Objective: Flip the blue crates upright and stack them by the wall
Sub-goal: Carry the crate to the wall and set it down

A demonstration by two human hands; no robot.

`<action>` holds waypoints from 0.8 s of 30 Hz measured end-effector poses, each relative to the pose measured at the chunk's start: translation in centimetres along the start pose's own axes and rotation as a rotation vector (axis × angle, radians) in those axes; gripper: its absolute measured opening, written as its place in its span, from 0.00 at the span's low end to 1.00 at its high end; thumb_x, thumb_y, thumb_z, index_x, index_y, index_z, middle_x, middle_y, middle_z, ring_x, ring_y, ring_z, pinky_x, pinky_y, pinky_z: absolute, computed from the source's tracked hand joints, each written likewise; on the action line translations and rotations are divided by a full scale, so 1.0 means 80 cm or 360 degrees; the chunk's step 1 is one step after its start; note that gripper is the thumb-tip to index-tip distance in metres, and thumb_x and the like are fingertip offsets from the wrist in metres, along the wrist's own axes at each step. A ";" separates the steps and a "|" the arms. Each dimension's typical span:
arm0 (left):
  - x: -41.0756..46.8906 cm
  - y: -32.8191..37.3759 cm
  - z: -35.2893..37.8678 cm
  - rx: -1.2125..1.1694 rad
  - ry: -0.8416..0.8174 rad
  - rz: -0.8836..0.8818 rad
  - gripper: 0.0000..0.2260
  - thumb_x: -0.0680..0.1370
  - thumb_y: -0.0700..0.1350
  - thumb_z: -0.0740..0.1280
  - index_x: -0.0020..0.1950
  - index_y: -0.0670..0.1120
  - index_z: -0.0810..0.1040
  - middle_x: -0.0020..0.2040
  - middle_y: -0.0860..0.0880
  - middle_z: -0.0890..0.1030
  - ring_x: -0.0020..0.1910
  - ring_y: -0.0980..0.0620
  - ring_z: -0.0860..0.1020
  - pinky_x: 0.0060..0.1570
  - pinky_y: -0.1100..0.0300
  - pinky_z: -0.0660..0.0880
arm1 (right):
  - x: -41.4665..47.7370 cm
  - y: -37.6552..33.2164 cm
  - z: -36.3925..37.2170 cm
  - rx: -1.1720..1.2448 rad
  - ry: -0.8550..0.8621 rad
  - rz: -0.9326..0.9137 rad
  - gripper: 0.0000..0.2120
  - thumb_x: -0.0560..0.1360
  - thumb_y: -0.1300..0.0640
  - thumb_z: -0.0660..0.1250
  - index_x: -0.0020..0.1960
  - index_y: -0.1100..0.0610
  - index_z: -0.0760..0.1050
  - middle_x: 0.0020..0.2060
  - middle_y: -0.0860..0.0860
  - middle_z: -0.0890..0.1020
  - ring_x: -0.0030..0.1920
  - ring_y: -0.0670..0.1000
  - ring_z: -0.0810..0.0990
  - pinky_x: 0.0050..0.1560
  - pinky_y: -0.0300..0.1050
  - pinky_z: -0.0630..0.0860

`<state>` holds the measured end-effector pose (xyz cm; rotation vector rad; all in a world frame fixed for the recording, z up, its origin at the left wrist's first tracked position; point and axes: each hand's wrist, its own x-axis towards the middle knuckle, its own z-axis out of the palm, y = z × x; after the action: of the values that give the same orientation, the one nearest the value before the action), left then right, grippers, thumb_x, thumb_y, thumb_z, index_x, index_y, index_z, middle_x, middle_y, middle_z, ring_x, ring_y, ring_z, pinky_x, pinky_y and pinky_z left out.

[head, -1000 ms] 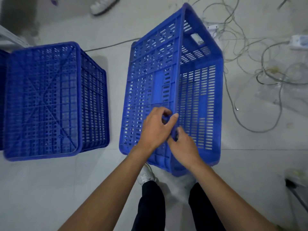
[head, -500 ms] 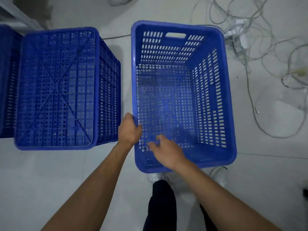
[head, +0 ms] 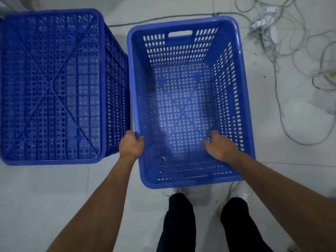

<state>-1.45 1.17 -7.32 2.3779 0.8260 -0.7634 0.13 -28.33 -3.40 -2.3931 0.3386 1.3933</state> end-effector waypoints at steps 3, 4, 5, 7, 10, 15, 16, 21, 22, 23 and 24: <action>0.006 -0.004 -0.001 0.0063 -0.0052 -0.0013 0.11 0.80 0.49 0.66 0.50 0.42 0.70 0.43 0.45 0.76 0.40 0.46 0.75 0.35 0.56 0.66 | 0.016 0.017 -0.021 -0.0032 0.0155 0.0087 0.32 0.82 0.43 0.57 0.77 0.61 0.55 0.66 0.62 0.75 0.60 0.63 0.77 0.57 0.56 0.75; 0.009 -0.005 -0.003 0.0098 -0.0076 -0.0002 0.11 0.79 0.50 0.66 0.49 0.43 0.70 0.42 0.45 0.76 0.38 0.46 0.74 0.34 0.56 0.66 | 0.022 0.022 -0.028 -0.0040 0.0224 0.0106 0.31 0.81 0.43 0.58 0.76 0.61 0.58 0.64 0.63 0.76 0.60 0.63 0.78 0.55 0.55 0.74; 0.012 -0.006 -0.006 0.0141 -0.0100 0.0014 0.12 0.79 0.50 0.66 0.48 0.43 0.70 0.41 0.46 0.76 0.37 0.47 0.74 0.33 0.56 0.66 | 0.029 0.027 -0.034 -0.0040 0.0304 0.0121 0.29 0.81 0.43 0.58 0.74 0.61 0.60 0.62 0.62 0.77 0.58 0.63 0.78 0.52 0.53 0.73; 0.021 -0.004 -0.009 0.0223 -0.0120 0.0063 0.12 0.79 0.51 0.66 0.46 0.44 0.69 0.40 0.46 0.76 0.36 0.48 0.73 0.33 0.56 0.66 | 0.044 0.038 -0.044 -0.0021 0.0495 0.0125 0.25 0.81 0.45 0.57 0.70 0.61 0.64 0.59 0.61 0.79 0.55 0.63 0.79 0.47 0.51 0.71; 0.037 0.006 -0.020 0.0177 -0.0059 0.0112 0.11 0.79 0.51 0.66 0.54 0.44 0.70 0.43 0.47 0.77 0.38 0.48 0.75 0.37 0.55 0.70 | 0.063 0.048 -0.058 0.0038 0.0791 0.0077 0.19 0.80 0.48 0.59 0.65 0.59 0.67 0.54 0.59 0.82 0.52 0.62 0.80 0.46 0.51 0.70; 0.051 0.035 -0.030 0.0028 0.0034 0.0126 0.20 0.81 0.48 0.63 0.72 0.45 0.66 0.52 0.46 0.78 0.37 0.48 0.75 0.39 0.51 0.76 | 0.080 0.060 -0.093 0.0108 0.1029 0.0045 0.18 0.78 0.53 0.61 0.64 0.60 0.69 0.55 0.60 0.80 0.52 0.64 0.80 0.49 0.52 0.72; 0.052 0.042 -0.028 0.0012 0.0027 0.0096 0.21 0.82 0.47 0.63 0.74 0.46 0.64 0.51 0.47 0.77 0.36 0.50 0.75 0.36 0.51 0.76 | 0.081 0.063 -0.100 0.0103 0.1040 0.0046 0.18 0.78 0.54 0.62 0.64 0.61 0.69 0.57 0.60 0.79 0.52 0.64 0.79 0.49 0.52 0.72; 0.057 0.059 -0.025 -0.0226 0.0049 -0.0116 0.24 0.81 0.45 0.64 0.77 0.48 0.62 0.55 0.47 0.76 0.36 0.53 0.75 0.41 0.48 0.78 | 0.085 0.080 -0.127 0.0055 0.1033 0.0011 0.15 0.78 0.56 0.65 0.60 0.63 0.69 0.57 0.61 0.75 0.51 0.64 0.78 0.45 0.49 0.67; 0.058 0.060 -0.023 -0.0269 0.0069 -0.0136 0.25 0.81 0.44 0.64 0.76 0.47 0.63 0.57 0.47 0.76 0.35 0.55 0.74 0.41 0.51 0.76 | 0.085 0.084 -0.131 0.0068 0.1035 0.0020 0.15 0.78 0.56 0.64 0.60 0.63 0.69 0.58 0.61 0.75 0.51 0.64 0.78 0.45 0.49 0.67; 0.059 0.061 -0.022 -0.0307 0.0085 -0.0149 0.25 0.80 0.44 0.64 0.76 0.47 0.63 0.57 0.48 0.76 0.35 0.57 0.72 0.40 0.53 0.74 | 0.087 0.087 -0.135 0.0080 0.1027 0.0039 0.16 0.78 0.56 0.64 0.62 0.63 0.69 0.59 0.60 0.74 0.53 0.64 0.78 0.45 0.50 0.68; 0.061 0.062 -0.020 -0.0347 0.0097 -0.0164 0.25 0.80 0.44 0.64 0.76 0.47 0.63 0.56 0.49 0.74 0.35 0.58 0.72 0.38 0.55 0.73 | 0.088 0.091 -0.138 0.0087 0.1001 0.0057 0.19 0.78 0.56 0.64 0.65 0.63 0.68 0.61 0.60 0.74 0.54 0.64 0.78 0.47 0.51 0.69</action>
<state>5.64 0.60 -7.95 2.1877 1.0100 -0.6095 9.55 -39.71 -5.83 -2.7337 0.5648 0.5939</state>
